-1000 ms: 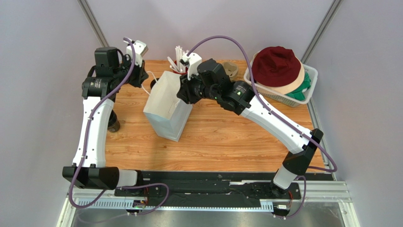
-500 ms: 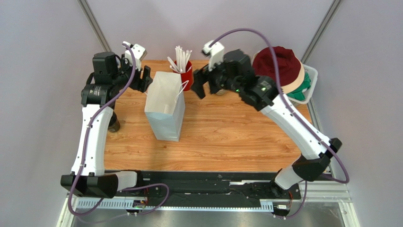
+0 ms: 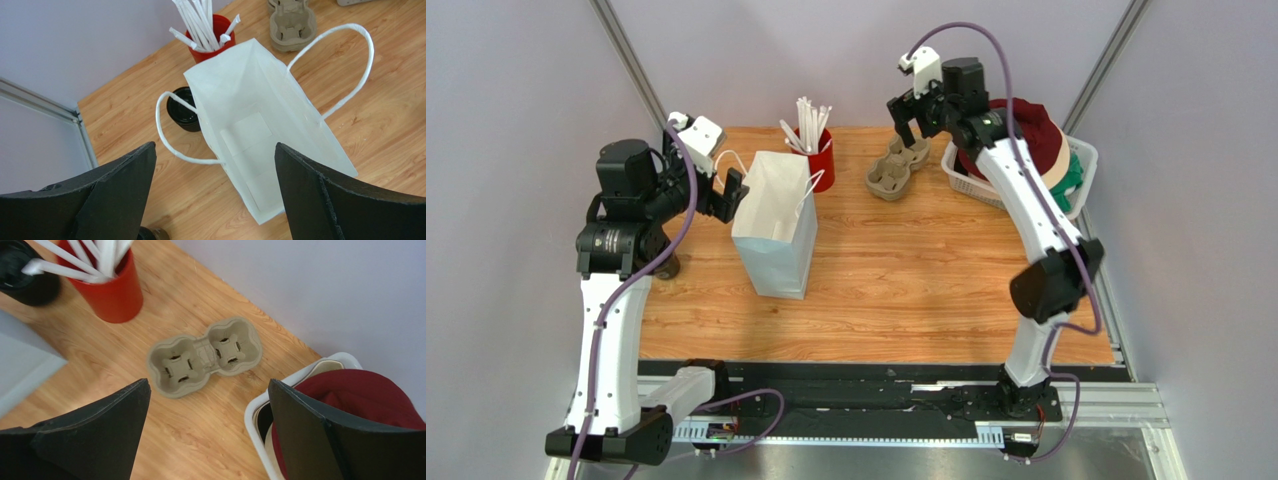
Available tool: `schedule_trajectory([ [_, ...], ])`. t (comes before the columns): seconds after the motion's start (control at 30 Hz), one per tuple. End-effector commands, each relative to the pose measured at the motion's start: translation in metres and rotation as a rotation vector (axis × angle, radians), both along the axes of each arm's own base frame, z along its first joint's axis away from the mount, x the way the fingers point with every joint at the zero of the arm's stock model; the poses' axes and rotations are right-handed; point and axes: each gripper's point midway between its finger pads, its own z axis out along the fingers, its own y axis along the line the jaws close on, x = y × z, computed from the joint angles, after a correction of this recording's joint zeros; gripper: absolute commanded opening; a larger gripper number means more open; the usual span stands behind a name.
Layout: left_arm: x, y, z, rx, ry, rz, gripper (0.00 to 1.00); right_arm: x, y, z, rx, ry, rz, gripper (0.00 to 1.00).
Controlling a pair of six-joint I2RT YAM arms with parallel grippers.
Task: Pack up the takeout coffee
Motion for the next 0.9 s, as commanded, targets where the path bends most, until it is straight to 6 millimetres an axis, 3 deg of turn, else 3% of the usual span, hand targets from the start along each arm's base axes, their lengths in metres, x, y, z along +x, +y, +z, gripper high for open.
schedule_trajectory([
  [0.0,-0.025,0.007,-0.010,0.056,0.000,0.004,0.97,0.061,-0.008,-0.059,-0.122,0.028,0.028,0.94],
  [0.07,-0.037,0.010,-0.015,0.061,-0.006,0.018,0.97,0.079,-0.010,-0.060,-0.115,0.011,0.024,0.94],
  [0.17,-0.049,0.010,-0.019,0.053,-0.003,0.023,0.98,0.100,-0.010,-0.097,-0.118,0.060,0.070,0.92],
  [0.23,-0.052,0.010,-0.024,0.046,0.012,0.026,0.98,0.109,-0.008,-0.123,-0.139,0.081,0.117,0.92],
  [0.47,-0.056,0.017,-0.037,0.044,0.002,0.055,0.98,0.121,-0.007,-0.175,-0.145,0.120,0.197,0.92],
  [0.87,-0.053,0.024,-0.042,-0.008,0.038,0.072,0.99,0.123,0.014,-0.201,-0.109,0.137,0.297,0.88],
])
